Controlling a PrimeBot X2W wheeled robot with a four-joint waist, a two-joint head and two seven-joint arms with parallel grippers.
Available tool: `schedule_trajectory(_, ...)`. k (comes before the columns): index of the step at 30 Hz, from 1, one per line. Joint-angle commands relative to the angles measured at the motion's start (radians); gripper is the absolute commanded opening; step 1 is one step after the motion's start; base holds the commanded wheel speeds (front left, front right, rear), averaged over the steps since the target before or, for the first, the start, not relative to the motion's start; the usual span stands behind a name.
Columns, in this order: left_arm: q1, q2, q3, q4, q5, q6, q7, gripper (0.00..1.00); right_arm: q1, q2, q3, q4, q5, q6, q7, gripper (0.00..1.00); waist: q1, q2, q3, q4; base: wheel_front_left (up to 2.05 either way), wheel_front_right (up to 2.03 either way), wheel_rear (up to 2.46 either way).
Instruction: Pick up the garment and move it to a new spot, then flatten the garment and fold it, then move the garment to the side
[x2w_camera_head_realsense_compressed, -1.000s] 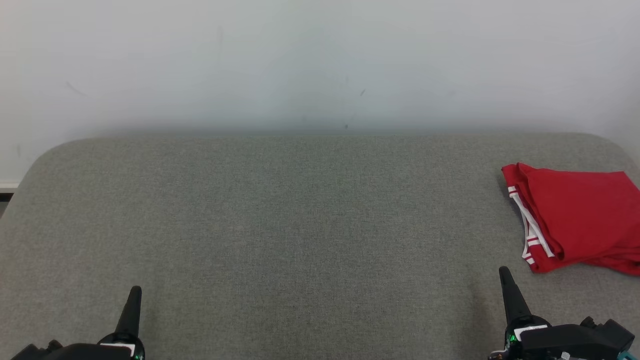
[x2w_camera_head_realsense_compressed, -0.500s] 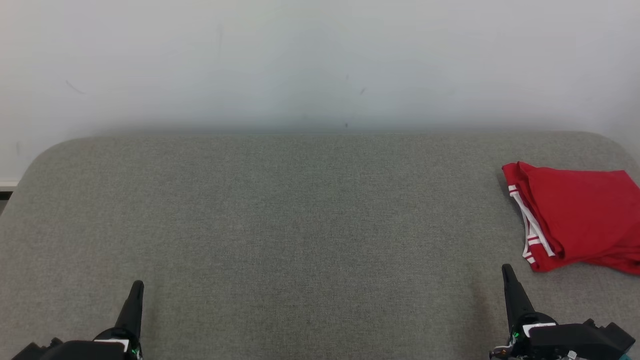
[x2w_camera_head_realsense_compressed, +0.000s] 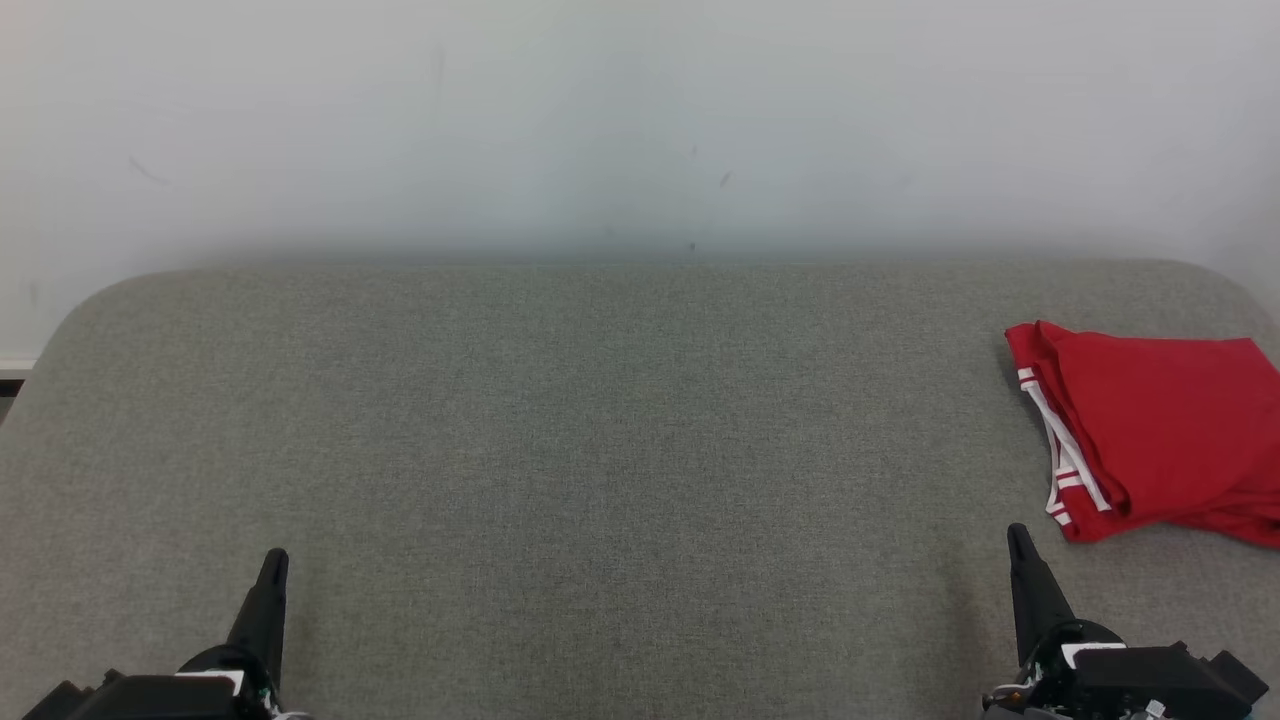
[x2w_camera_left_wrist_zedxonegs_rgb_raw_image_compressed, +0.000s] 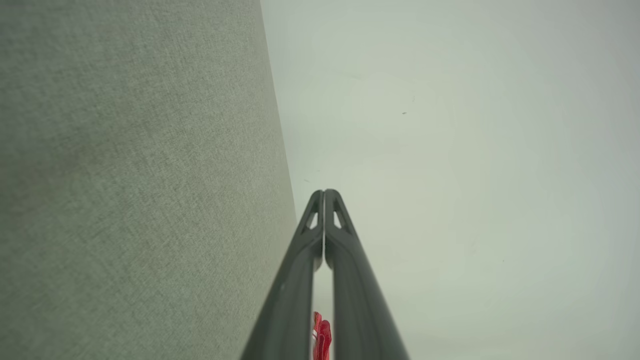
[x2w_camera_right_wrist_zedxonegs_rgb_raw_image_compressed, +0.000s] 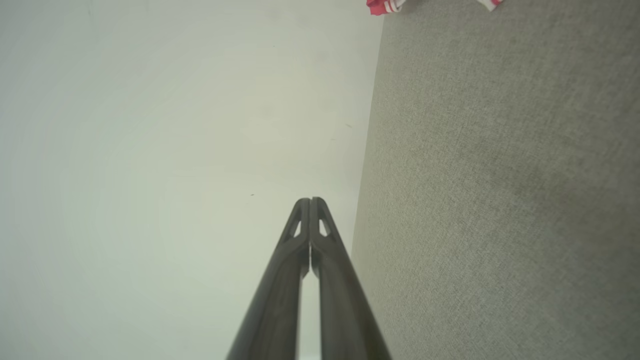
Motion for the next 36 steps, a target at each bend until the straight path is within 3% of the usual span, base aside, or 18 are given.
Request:
schedule_trajectory(1, -0.020, -0.002, 0.003, 0.001, -0.022, -0.003, 0.009, 0.00, -0.011, -0.001, -0.002, -0.003, 0.024, -0.002, 0.000, 0.00, 0.0000, -0.0001, 0.001, 0.000, 0.00, 0.00, 0.00)
schedule_trajectory(36, -0.018, -0.003, 0.005, 0.002, -0.047, -0.003, 0.017, 0.00, -0.012, -0.001, -0.003, -0.004, 0.054, -0.002, 0.001, 0.00, 0.0000, -0.0001, 0.002, 0.000, 0.00, 0.00, 0.00)
